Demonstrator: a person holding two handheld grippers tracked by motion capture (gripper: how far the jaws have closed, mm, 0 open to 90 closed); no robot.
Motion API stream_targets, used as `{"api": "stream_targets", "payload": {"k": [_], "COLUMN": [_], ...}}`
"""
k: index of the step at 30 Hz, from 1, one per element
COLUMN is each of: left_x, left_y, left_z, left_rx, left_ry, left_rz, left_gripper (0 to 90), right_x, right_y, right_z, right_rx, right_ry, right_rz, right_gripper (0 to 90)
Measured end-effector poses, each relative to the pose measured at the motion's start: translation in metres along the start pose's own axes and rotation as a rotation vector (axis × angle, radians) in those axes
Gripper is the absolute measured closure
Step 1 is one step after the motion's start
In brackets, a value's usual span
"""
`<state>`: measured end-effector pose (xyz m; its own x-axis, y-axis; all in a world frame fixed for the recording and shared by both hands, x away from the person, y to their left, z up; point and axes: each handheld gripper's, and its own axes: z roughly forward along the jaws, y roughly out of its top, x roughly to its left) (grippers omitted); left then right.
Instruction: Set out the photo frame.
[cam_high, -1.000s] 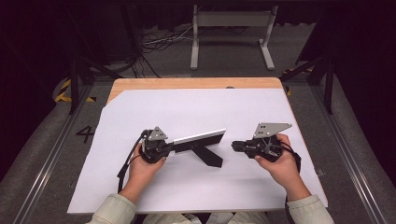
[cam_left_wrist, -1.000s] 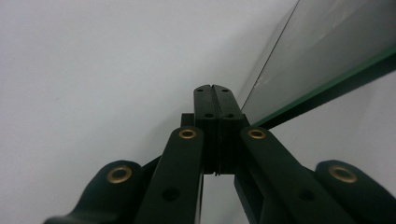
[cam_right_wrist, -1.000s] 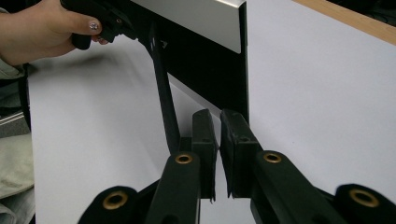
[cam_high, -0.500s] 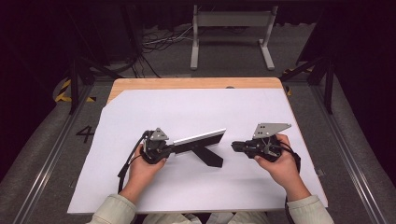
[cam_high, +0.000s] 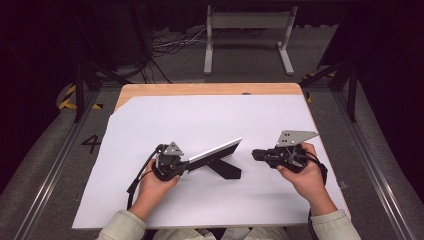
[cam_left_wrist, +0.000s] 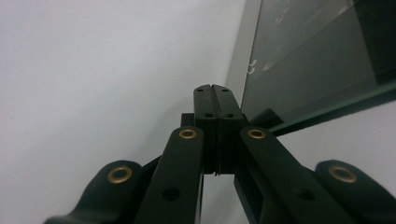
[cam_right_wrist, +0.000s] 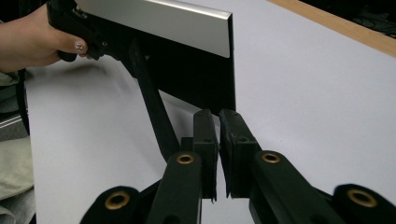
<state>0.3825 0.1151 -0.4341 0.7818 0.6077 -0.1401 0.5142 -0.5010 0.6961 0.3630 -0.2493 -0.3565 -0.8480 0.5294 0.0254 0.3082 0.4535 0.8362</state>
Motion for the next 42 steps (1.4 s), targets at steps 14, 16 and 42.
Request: {"api": "stream_targets", "payload": {"k": [14,16,42], "left_x": [-0.018,-0.02,-0.062], "left_y": [-0.007,-0.006,-0.004], "left_z": [-0.004,-0.004,0.005], "left_rx": [0.034,0.038,0.086], "left_ry": [-0.068,-0.079,-0.241], "left_rz": [0.017,0.021,0.111], "left_gripper": [90.0,90.0,90.0], "right_x": [-0.006,-0.007,-0.009], "right_y": [0.002,0.002,0.005], "right_z": [-0.022,-0.024,-0.043], "right_rx": [-0.042,-0.048,-0.092], "right_ry": [-0.043,-0.048,-0.075], "right_rz": [0.016,0.019,0.024], "right_gripper": [85.4,85.4,85.4]}}
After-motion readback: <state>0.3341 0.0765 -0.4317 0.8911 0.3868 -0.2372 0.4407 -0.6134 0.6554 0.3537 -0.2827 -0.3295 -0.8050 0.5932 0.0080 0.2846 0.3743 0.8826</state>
